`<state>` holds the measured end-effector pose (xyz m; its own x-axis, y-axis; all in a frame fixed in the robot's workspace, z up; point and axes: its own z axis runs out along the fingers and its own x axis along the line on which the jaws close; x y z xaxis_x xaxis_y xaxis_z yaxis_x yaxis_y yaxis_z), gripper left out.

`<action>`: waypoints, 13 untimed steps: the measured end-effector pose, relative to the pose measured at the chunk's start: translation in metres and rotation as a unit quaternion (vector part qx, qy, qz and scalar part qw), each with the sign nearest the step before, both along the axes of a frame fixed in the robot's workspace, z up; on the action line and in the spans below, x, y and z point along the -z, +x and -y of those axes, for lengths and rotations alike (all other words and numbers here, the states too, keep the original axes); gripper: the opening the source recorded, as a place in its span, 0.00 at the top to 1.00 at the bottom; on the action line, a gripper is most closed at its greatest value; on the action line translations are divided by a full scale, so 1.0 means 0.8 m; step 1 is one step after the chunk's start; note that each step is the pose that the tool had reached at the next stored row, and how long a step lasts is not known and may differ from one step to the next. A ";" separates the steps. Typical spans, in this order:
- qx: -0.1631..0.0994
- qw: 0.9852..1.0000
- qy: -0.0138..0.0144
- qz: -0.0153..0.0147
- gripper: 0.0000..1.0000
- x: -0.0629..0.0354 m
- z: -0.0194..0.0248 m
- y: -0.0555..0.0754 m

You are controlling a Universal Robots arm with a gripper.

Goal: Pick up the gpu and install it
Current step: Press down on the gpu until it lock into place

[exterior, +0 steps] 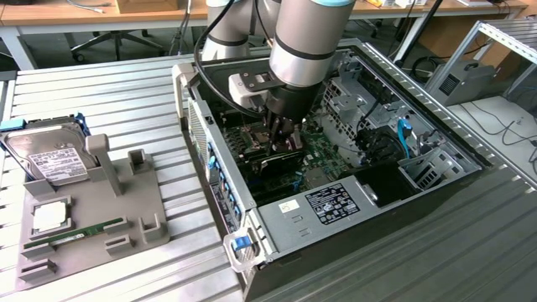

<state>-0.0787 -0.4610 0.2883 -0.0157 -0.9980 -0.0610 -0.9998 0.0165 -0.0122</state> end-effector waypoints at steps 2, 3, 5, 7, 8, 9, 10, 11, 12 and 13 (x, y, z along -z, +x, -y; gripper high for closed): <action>0.000 1.000 0.000 0.000 0.89 0.000 -0.0034 0.000; 0.000 1.000 0.000 0.000 0.89 0.000 -0.0050 0.000; 0.000 1.000 0.000 0.000 0.89 0.000 -0.0066 0.000; 0.000 1.000 0.000 0.000 0.89 0.001 -0.0067 0.000; 0.000 1.000 0.000 0.000 0.89 0.002 -0.0068 0.000; 0.000 1.000 0.000 0.000 0.89 0.004 -0.0068 -0.001; 0.000 1.000 0.000 0.000 0.89 0.006 -0.0068 -0.001; 0.000 1.000 0.000 0.000 0.89 0.007 -0.0068 -0.001; 0.000 1.000 0.000 0.000 0.89 0.009 -0.0068 -0.001; 0.000 1.000 0.000 0.000 0.89 0.010 -0.0068 -0.001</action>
<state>-0.0796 -0.4556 0.2802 -0.0157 -0.9980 -0.0610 -0.9998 0.0165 -0.0122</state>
